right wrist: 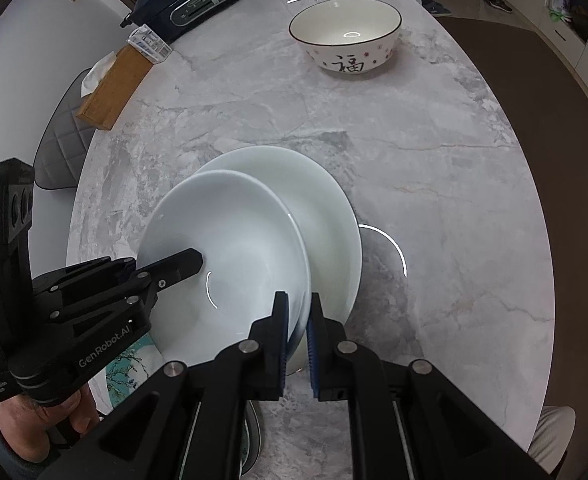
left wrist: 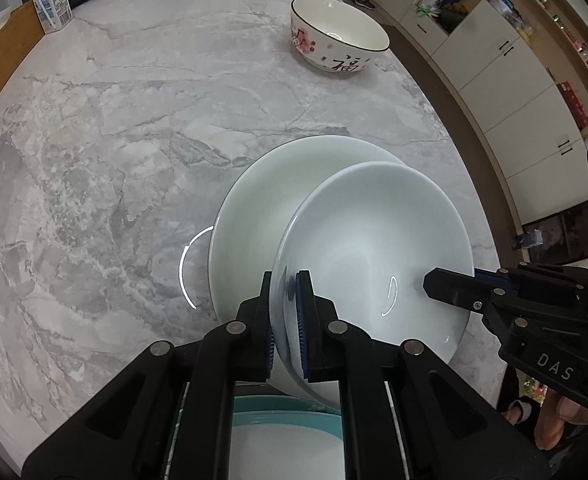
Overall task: Organize plates and bowls
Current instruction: 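Lift the smaller white bowl and nest it into the large white bowl, then open the right gripper to release the nested bowl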
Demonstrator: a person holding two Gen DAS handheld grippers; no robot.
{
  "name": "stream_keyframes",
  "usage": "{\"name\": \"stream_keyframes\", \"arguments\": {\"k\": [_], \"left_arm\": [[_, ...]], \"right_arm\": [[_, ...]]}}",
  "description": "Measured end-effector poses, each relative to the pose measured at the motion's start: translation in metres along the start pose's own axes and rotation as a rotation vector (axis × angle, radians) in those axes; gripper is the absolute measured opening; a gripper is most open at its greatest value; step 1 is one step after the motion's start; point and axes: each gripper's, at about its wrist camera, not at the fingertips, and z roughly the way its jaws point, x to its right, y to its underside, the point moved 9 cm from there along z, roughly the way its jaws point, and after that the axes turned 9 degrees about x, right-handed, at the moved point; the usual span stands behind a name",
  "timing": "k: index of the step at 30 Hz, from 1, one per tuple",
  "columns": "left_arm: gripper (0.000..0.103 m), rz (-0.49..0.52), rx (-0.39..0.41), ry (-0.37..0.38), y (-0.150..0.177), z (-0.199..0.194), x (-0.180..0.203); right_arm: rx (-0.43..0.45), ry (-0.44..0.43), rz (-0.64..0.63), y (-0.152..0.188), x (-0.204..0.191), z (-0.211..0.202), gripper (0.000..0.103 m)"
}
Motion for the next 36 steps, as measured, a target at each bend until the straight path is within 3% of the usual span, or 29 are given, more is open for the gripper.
{"name": "stream_keyframes", "arguments": {"k": [12,21,25,28,30,36], "left_arm": [[0.010,0.005,-0.010,-0.046,0.000,0.020,-0.007],[0.012,-0.016,-0.003,-0.023,-0.002,0.014,-0.008],[0.017,-0.020,0.012,-0.016,-0.003,0.008,-0.008],[0.031,-0.020,0.030,0.001,-0.006,0.000,-0.004],[0.057,-0.014,0.044,0.014,-0.009,-0.008,0.000],[0.074,-0.034,0.059,0.020,-0.012,-0.039,-0.001]], "right_arm": [[-0.006,0.045,-0.031,-0.003,0.003,0.018,0.010],[-0.001,0.059,-0.048,-0.005,0.000,0.018,0.014],[0.012,0.061,-0.049,-0.006,0.000,0.015,0.027],[0.020,0.062,-0.054,-0.008,-0.002,0.012,0.028],[0.021,0.065,-0.052,-0.009,-0.002,0.010,0.030],[0.058,0.052,-0.034,-0.013,-0.005,-0.012,0.055]]}}
